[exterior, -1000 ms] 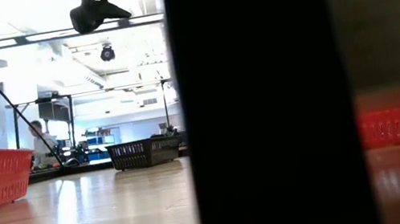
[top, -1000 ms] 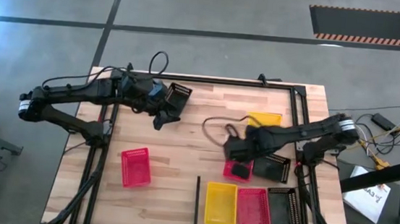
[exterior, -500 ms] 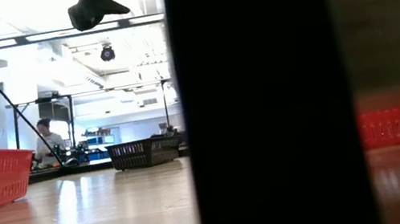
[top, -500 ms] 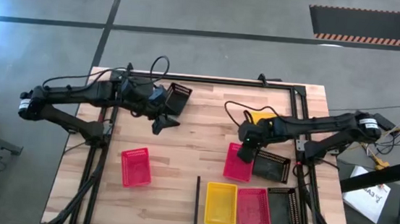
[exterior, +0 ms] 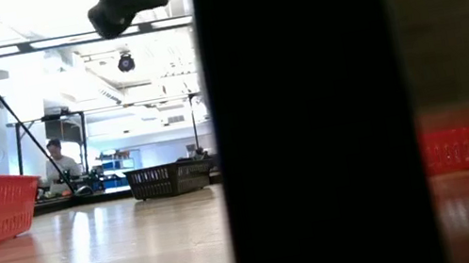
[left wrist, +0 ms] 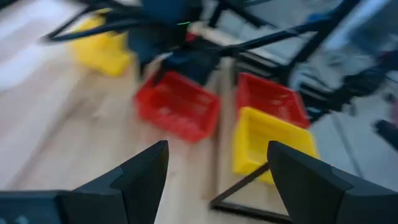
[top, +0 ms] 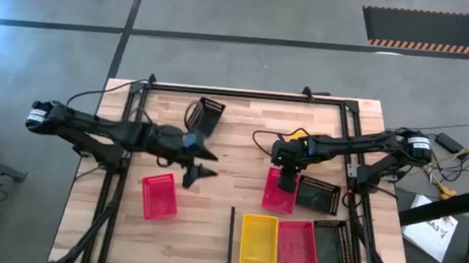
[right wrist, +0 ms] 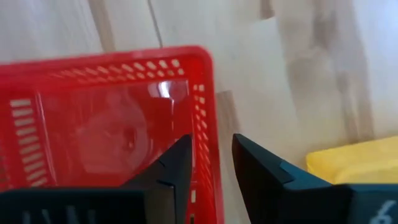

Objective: Stack baskets on shelf by color
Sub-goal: Stack the right red bin on top of the red bin on the shelf

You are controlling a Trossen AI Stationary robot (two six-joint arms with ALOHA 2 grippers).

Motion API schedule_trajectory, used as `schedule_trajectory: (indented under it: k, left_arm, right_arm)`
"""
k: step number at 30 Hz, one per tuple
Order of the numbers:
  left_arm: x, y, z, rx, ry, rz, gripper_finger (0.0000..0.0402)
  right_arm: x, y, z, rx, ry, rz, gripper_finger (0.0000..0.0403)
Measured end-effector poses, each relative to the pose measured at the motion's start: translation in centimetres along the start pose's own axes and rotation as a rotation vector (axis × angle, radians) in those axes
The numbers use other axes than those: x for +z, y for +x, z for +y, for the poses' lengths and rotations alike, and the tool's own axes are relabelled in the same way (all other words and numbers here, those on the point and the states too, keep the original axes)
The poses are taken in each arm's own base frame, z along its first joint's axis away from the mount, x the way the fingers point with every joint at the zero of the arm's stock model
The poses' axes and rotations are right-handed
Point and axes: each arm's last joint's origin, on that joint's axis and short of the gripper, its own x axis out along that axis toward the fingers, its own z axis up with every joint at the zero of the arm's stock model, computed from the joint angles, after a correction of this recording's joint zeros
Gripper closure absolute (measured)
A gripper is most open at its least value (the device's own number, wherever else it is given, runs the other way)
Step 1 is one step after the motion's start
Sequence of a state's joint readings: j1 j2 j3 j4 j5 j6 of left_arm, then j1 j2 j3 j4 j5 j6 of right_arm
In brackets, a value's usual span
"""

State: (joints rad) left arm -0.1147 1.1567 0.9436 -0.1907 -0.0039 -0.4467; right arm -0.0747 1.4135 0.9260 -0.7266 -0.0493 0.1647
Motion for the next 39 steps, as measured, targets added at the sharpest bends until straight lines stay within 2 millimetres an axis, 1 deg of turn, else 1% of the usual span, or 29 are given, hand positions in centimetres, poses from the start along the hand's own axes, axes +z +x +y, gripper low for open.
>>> schedule_trajectory:
  k: [4,8,12,14,16,19,23,27,31,33,35,37,39]
  left_arm:
    - [-2.1,2.3,-0.6,-0.109,0.100,-0.060,0.0143]
    - [-3.5,4.6,-0.5,-0.146,0.112,-0.096,0.0143]
    - [-4.4,6.8,-0.2,-0.118,0.109,-0.064,0.0143]
    - [-4.7,7.9,0.0,-0.077,0.108,-0.053,0.0143]
    - [-5.1,8.8,0.3,-0.022,0.067,-0.046,0.0143]
    - [-5.5,9.9,0.6,0.045,-0.039,-0.044,0.0143]
    - [-5.7,10.4,0.8,0.078,-0.134,-0.041,0.0143]
    - [-5.9,10.3,0.9,0.093,-0.172,-0.029,0.0143]
    - [-5.6,10.2,0.8,0.093,-0.175,-0.041,0.0143]
    - [-5.5,10.2,0.8,0.092,-0.175,-0.044,0.0143]
    - [-5.3,10.2,0.7,0.088,-0.175,-0.048,0.0143]
    - [-5.1,10.0,0.5,0.076,-0.176,-0.052,0.0143]
    - [-4.6,9.6,0.3,0.054,-0.175,-0.063,0.0143]
  right_arm:
    - [0.1,1.1,0.0,0.006,-0.061,0.036,0.0315]
    - [0.1,2.5,-0.1,0.002,-0.115,0.085,0.0342]
    - [0.2,3.3,-0.1,0.002,-0.132,0.112,0.0382]
    - [0.2,3.2,-0.1,0.005,-0.132,0.106,0.0390]
    - [0.2,2.7,-0.1,0.007,-0.132,0.090,0.0393]
    - [0.1,1.0,0.0,-0.004,-0.103,0.028,0.0394]
    - [0.0,-2.4,-0.1,-0.060,-0.087,-0.050,0.0394]
    - [0.0,-6.9,-0.1,-0.141,-0.096,-0.083,0.0394]
    - [0.4,-11.9,0.0,-0.194,-0.106,-0.121,0.0394]
    - [0.5,-14.3,0.4,-0.154,-0.114,-0.138,0.0394]
    - [0.4,-16.3,1.2,-0.047,-0.136,-0.137,0.0394]
    - [0.3,-17.4,2.3,0.063,-0.159,-0.127,0.0394]
    - [0.1,-17.7,3.8,0.140,-0.176,-0.105,0.0394]
